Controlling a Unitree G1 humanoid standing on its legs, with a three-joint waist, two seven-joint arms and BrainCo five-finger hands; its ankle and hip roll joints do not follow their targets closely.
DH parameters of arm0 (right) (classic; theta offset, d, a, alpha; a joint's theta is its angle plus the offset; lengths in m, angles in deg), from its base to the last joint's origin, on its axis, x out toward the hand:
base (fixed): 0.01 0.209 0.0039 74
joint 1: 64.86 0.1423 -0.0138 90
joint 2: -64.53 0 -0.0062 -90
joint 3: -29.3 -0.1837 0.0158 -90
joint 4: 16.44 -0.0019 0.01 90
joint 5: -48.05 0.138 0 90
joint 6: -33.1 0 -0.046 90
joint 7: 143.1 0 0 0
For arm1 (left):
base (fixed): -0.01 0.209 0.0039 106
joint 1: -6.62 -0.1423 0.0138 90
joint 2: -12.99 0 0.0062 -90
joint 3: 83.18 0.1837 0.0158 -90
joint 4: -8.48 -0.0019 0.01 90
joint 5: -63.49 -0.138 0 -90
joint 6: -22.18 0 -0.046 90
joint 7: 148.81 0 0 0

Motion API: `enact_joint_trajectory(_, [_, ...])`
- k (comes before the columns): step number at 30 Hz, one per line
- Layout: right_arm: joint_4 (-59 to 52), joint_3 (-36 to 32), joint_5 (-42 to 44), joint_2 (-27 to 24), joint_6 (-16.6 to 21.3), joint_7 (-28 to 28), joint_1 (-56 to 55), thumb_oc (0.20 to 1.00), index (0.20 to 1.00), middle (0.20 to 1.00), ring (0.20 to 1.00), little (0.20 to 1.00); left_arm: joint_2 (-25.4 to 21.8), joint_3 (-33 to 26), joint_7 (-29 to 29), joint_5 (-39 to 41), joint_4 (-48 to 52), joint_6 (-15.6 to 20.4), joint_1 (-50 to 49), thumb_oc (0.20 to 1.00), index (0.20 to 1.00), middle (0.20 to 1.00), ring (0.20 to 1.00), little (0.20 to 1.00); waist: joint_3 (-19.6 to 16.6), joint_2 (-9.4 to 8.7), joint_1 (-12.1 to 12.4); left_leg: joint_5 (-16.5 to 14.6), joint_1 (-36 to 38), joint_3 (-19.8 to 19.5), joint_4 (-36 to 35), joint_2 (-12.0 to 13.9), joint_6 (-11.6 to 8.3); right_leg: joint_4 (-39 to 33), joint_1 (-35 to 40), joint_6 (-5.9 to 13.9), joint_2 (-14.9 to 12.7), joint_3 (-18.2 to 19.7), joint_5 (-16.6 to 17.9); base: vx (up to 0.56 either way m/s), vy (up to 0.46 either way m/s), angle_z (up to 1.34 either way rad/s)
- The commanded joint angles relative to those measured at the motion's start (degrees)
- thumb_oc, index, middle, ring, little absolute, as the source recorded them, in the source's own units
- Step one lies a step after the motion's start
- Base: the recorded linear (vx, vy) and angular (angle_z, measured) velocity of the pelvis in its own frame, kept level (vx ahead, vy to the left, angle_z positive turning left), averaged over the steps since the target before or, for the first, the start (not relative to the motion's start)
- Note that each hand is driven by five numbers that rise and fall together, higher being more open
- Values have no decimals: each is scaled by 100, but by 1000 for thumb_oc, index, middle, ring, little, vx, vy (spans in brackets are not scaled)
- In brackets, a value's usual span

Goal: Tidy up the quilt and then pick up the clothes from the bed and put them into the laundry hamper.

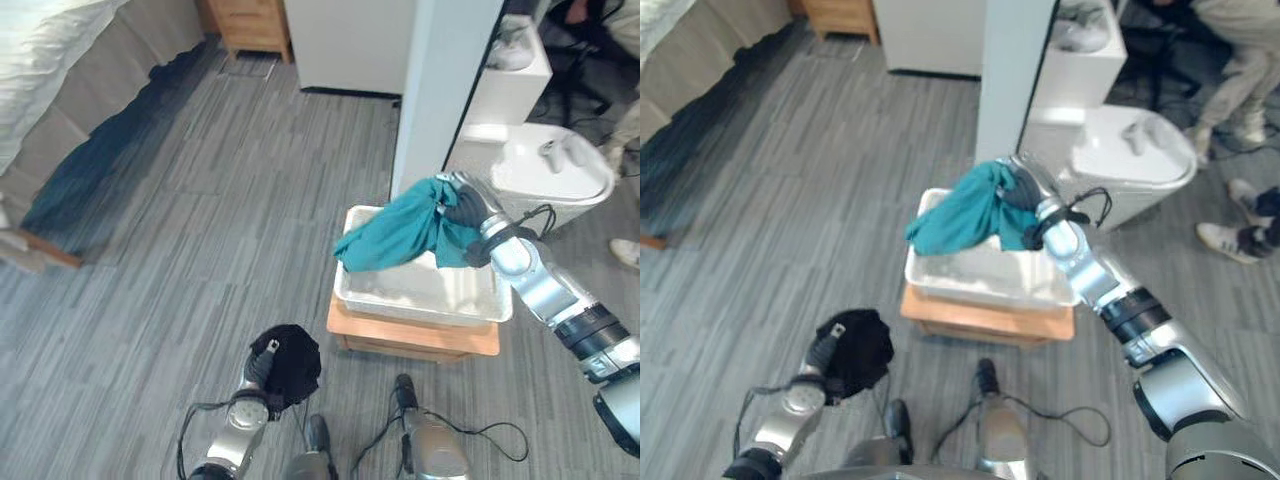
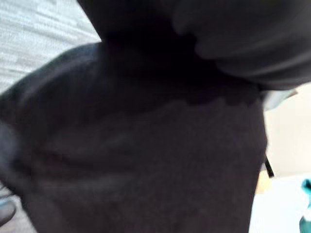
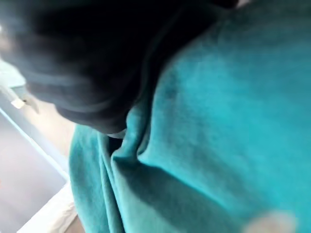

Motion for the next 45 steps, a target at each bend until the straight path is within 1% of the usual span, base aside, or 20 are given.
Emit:
enact_joint_trajectory(1, [172,-281,-366,31,16,-285,247,200,200,200,200,200,-429,-93,303,-60,397,670,343,200,200,200,200,200,-203,-223,-47,71,-9,129,4,269,-388,10,198,639,-444,165,-833,-6,-24,6])
enact_joint_trajectory(2, [555,-272,-437,122,-47,-308,168,1000,1000,1000,1000,1000,-549,-175,339,-26,739,797,397,200,200,200,200,200,-177,-115,-22,82,-41,102,4,244,-393,10,176,641,-460,145,-841,0,0,0])
enact_joint_trajectory(6, [1297,-197,-778,73,-157,-310,211,1000,1000,1000,1000,1000,-793,-190,228,51,1643,1051,628,200,200,200,200,200,-181,74,-54,87,-48,102,4,213,-400,10,188,648,-478,133,-880,8,22,11])
enact_joint_trajectory(9, [1686,-86,-1351,-3,-234,-413,250,1000,1000,1000,1000,1000,-912,-100,138,31,2429,1235,866,200,200,200,200,200,-209,128,-153,57,16,135,4,218,-402,10,253,644,-478,150,-917,37,33,8])
enact_joint_trajectory(10, [1643,-64,-1668,-6,-223,-455,129,1000,1000,1000,1000,1000,-949,-71,101,24,2807,1306,1037,200,200,200,200,200,-228,129,-237,28,79,161,4,231,-400,10,290,644,-482,174,-927,38,26,1])
enact_joint_trajectory(11, [1634,-74,-1679,-6,-226,-454,117,1000,1000,1000,1000,1000,-951,-70,99,25,2816,1299,1032,200,200,200,200,200,-224,127,-232,25,87,163,4,231,-400,10,297,644,-482,176,-929,41,14,1])
enact_joint_trajectory(15, [1296,-37,-2313,-17,-205,-433,-431,1000,1000,1000,1000,1000,-934,73,-5,185,3316,1382,1567,200,200,200,200,200,-298,74,-453,-43,216,235,4,247,-400,10,351,645,-477,262,-939,41,5,-5])
enact_joint_trajectory(16, [1281,-55,-2324,-21,-209,-431,-452,1000,1000,1000,1000,1000,-933,89,-3,185,3307,1385,1577,200,200,200,200,200,-297,72,-439,-47,224,239,4,246,-400,10,357,646,-477,266,-941,51,-2,-17])
enact_joint_trajectory(18, [1077,-81,-2500,-6,-165,-404,-808,1000,1000,1000,1000,1000,-809,346,27,44,3292,1323,2104,200,200,200,200,200,-353,18,-644,-102,309,303,4,257,-398,10,368,655,-473,350,-947,53,1,-23])
enact_joint_trajectory(20, [908,-141,-2460,1,-158,-359,-986,1000,1000,1000,1000,1000,-620,555,113,-105,3027,1231,2533,200,200,200,200,200,-359,-2,-765,-125,341,356,4,255,-398,10,354,666,-479,406,-939,17,4,-18])
enact_joint_trajectory(21, [896,-157,-2462,-10,-162,-354,-997,1000,1000,1000,1000,1000,-607,572,121,-113,3003,1237,2558,200,200,200,200,200,-355,2,-753,-126,342,357,4,254,-398,10,354,667,-480,407,-940,5,21,-26])
enact_joint_trajectory(22, [701,-214,-2398,-16,-168,-358,-1130,1000,1000,1000,1000,1000,-413,781,238,-352,2519,1053,2970,200,200,200,200,200,-333,8,-909,-142,355,415,4,242,-397,10,311,680,-487,492,-923,-6,30,-27])
enact_joint_trajectory(24, [490,-249,-2350,-23,-170,-381,-1235,1000,1000,1000,1000,1000,-223,944,329,-489,1787,846,3255,200,200,200,200,200,-282,17,-1088,-157,356,472,4,226,-397,12,233,696,-489,579,-894,-13,40,-22])
enact_joint_trajectory(27, [218,-330,-2238,-17,-190,-400,-1394,1000,1000,1000,1000,1000,44,1133,418,-626,615,611,3614,200,200,200,200,200,-203,44,-1304,-174,312,582,4,191,-390,34,56,717,-494,736,-848,-16,37,-33])
enact_joint_trajectory(33, [96,-272,-2073,149,-205,-533,-1577,1000,1000,1000,1000,1000,290,1392,592,-869,-1200,267,4220,200,200,200,200,200,8,59,-1651,-119,22,769,4,102,-378,100,-426,760,-437,986,-715,-57,26,-29])
enact_joint_trajectory(35, [195,-257,-2038,224,-221,-602,-1654,1000,1000,1000,1000,1000,384,1404,657,-866,-1614,224,4395,1000,1000,1000,1000,1000,62,50,-1709,-96,-88,794,4,84,-367,115,-561,768,-403,1042,-693,-53,2,-19])
enact_joint_trajectory(38, [361,-225,-1996,270,-226,-632,-1738,1000,1000,1000,1000,1000,492,1365,672,-711,-1937,201,4475,1000,1000,1000,1000,1000,95,53,-1750,-76,-163,831,4,72,-363,123,-654,774,-373,1066,-680,-30,-8,-17])
enact_joint_trajectory(41, [681,-253,-1961,297,-268,-624,-1935,1000,1000,1000,1000,1000,569,1351,437,-476,-1876,228,4354,1000,1000,1000,1000,1000,104,64,-1767,-79,-121,863,4,80,-364,118,-615,771,-375,1061,-681,-1,-11,-8])
enact_joint_trajectory(44, [750,-407,-1916,301,-263,-561,-2207,1000,1000,1000,1000,1000,531,1218,370,-124,-1458,393,4109,1000,1000,1000,1000,1000,57,56,-1771,-96,-4,868,4,95,-370,116,-511,751,-388,1028,-717,23,-7,1])
enact_joint_trajectory(45, [783,-608,-1849,300,-268,-534,-2468,1000,1000,1000,1000,1000,385,1027,373,11,-991,540,3850,1000,1000,1000,1000,1000,4,59,-1731,-111,69,852,4,107,-375,117,-440,737,-402,995,-738,41,-25,7])
